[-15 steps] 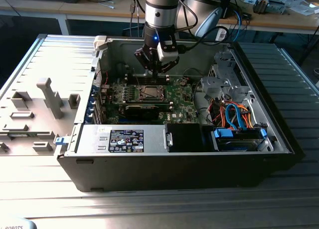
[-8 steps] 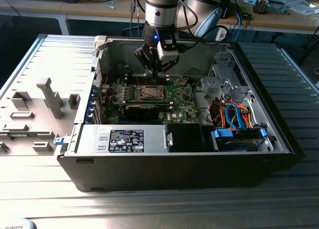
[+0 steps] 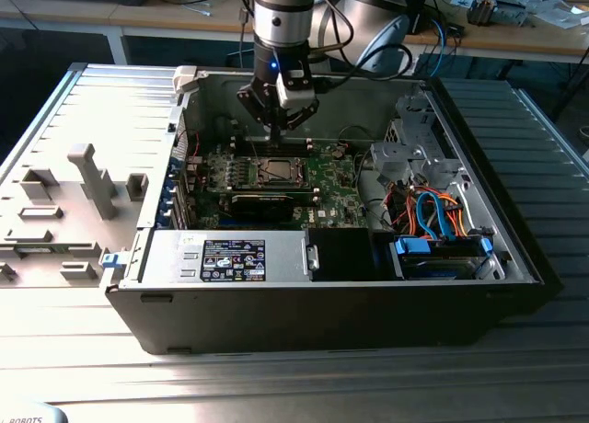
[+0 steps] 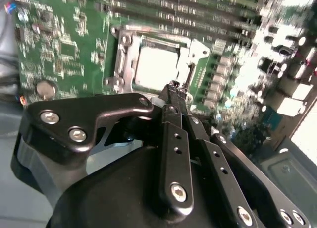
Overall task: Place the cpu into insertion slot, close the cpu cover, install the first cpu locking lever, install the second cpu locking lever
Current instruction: 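Install the first cpu locking lever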
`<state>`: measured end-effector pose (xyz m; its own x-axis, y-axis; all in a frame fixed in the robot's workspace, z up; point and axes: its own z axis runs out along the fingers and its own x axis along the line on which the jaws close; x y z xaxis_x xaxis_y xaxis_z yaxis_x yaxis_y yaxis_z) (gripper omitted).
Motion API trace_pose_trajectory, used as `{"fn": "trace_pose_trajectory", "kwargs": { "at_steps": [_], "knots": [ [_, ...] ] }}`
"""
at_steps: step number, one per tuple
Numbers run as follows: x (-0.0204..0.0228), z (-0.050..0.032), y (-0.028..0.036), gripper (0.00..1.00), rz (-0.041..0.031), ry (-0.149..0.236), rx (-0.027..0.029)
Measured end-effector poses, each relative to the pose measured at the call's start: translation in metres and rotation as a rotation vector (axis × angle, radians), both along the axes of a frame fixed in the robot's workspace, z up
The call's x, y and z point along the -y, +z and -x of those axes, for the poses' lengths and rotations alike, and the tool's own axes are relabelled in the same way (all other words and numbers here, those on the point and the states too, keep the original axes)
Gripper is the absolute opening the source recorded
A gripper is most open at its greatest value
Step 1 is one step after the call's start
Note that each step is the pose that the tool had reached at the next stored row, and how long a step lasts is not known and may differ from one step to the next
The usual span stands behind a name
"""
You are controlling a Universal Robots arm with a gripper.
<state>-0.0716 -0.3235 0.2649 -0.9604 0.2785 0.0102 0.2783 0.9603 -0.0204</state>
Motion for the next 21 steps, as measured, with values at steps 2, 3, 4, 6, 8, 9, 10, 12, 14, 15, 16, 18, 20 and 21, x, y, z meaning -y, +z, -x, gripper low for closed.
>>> {"fn": "trace_pose_trajectory", "kwargs": {
  "at_steps": [2, 3, 4, 6, 8, 9, 10, 12, 14, 15, 16, 18, 20, 21],
  "knots": [
    [0.0000, 0.0004, 0.0000, 0.11, -0.0312, 0.014, -0.0001],
    [0.0000, 0.0004, 0.0000, 0.11, -0.0315, 0.039, -0.0005],
    [0.0000, 0.0004, 0.0000, 0.11, -0.0316, 0.060, -0.0009],
    [0.0000, 0.0004, 0.0000, 0.11, -0.0315, 0.096, -0.0014],
    [0.0000, 0.0004, -0.0001, 0.11, -0.0315, 0.158, -0.0024],
    [0.0000, 0.0004, -0.0001, 0.11, -0.0315, 0.175, -0.0026],
    [0.0000, 0.0004, -0.0002, 0.11, -0.0316, 0.192, -0.0029],
    [-0.0002, 0.0045, -0.0002, 0.11, -0.0316, 0.201, -0.0027],
    [-0.0002, 0.0148, -0.0002, 0.11, -0.0314, 0.201, -0.0013],
    [-0.0002, 0.0188, -0.0001, 0.11, -0.0313, 0.201, -0.0008],
    [-0.0002, 0.0258, -0.0002, 0.11, -0.0313, 0.201, 0.0003],
    [-0.0004, 0.0332, -0.0002, 0.11, -0.0311, 0.201, 0.0011],
    [-0.0007, 0.0435, -0.0001, 0.11, -0.0310, 0.201, 0.0022],
    [-0.0009, 0.0500, -0.0002, 0.11, -0.0310, 0.201, 0.0029]
  ]
}}
